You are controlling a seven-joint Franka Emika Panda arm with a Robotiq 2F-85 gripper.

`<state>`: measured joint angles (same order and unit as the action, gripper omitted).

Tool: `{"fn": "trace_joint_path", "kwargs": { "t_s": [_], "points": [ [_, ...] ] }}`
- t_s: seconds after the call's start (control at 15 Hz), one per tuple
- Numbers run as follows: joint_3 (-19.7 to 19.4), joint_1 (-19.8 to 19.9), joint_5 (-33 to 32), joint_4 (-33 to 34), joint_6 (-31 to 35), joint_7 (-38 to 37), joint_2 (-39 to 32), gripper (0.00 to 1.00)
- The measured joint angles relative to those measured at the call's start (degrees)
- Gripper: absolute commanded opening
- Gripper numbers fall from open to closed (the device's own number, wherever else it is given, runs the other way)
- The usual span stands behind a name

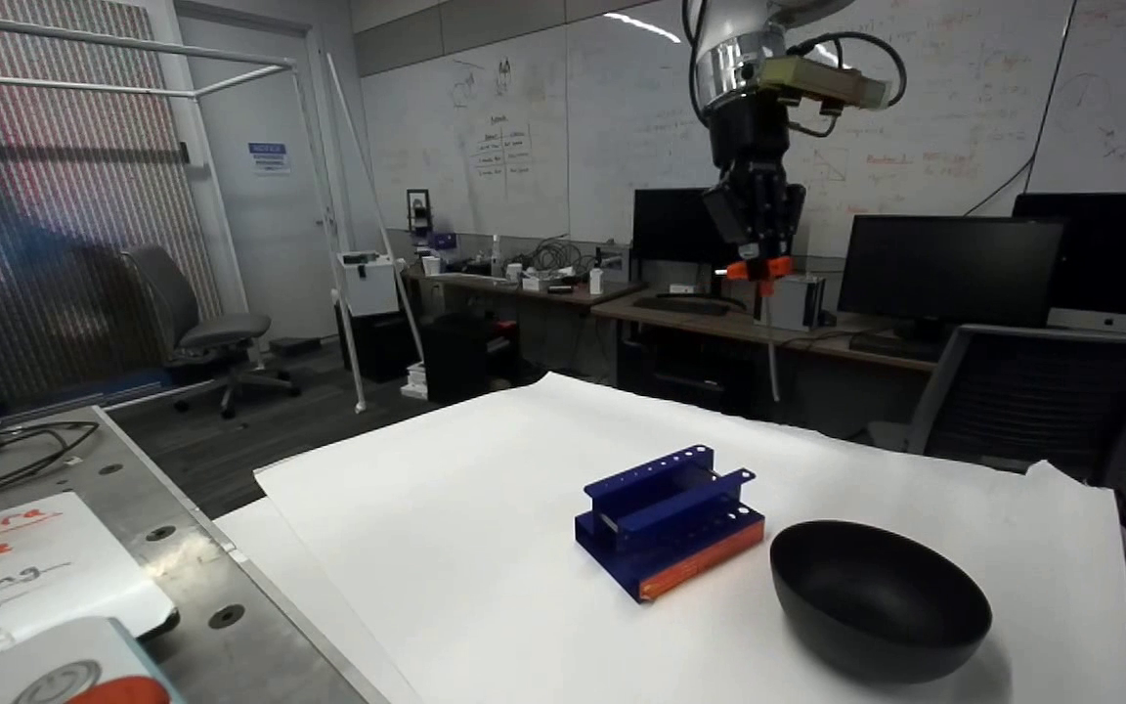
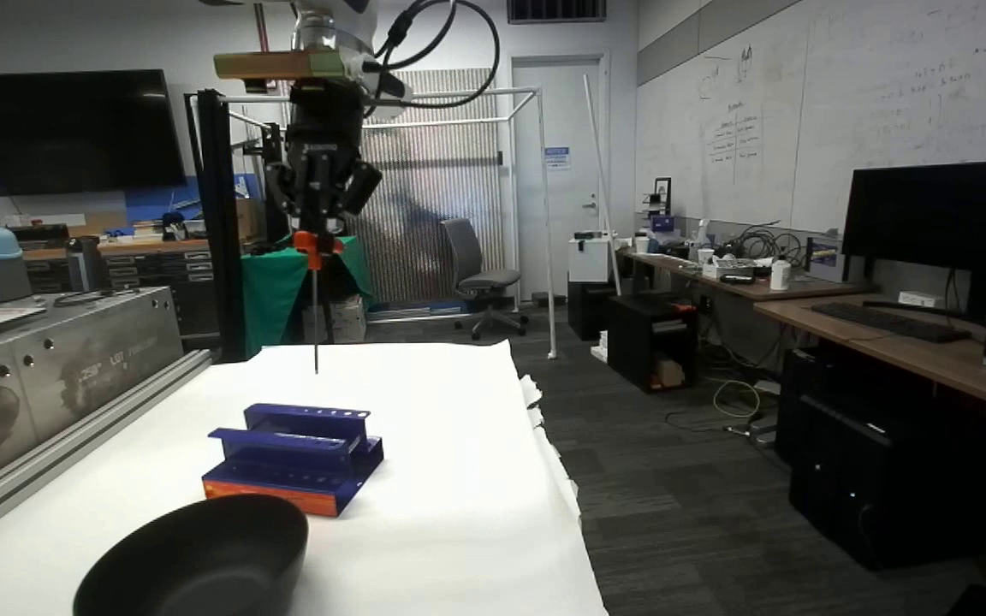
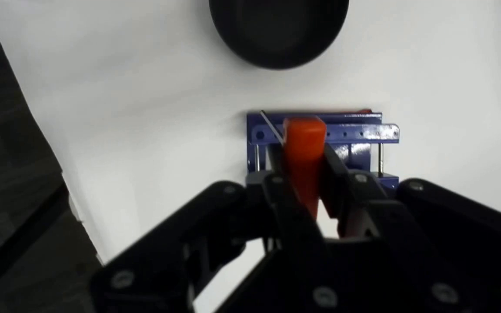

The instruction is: Pick the tool with the orange handle and put it in the bowl

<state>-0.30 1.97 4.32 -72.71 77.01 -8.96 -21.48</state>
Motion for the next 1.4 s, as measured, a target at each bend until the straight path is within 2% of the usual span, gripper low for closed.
{"fn": "trace_joint_path", "kwargs": {
  "t_s": [0.13, 0.47, 0.93, 1.07, 1.4],
  "points": [
    [-1.0, 0.9, 1.2, 0.2, -4.7, -1.1, -1.3, 0.12],
    [-2.5, 4.0, 5.9, 0.2, -11.6, -2.3, -9.0, 0.12],
    [-2.9, 7.8, 20.7, -1.2, -18.9, -5.8, -15.5, 0.12],
    [-3.1, 8.0, 23.9, -3.0, -18.2, -6.9, -15.8, 0.12],
    [-3.4, 7.1, 21.7, -8.9, -9.2, -4.7, -15.8, 0.12]
  ]
}}
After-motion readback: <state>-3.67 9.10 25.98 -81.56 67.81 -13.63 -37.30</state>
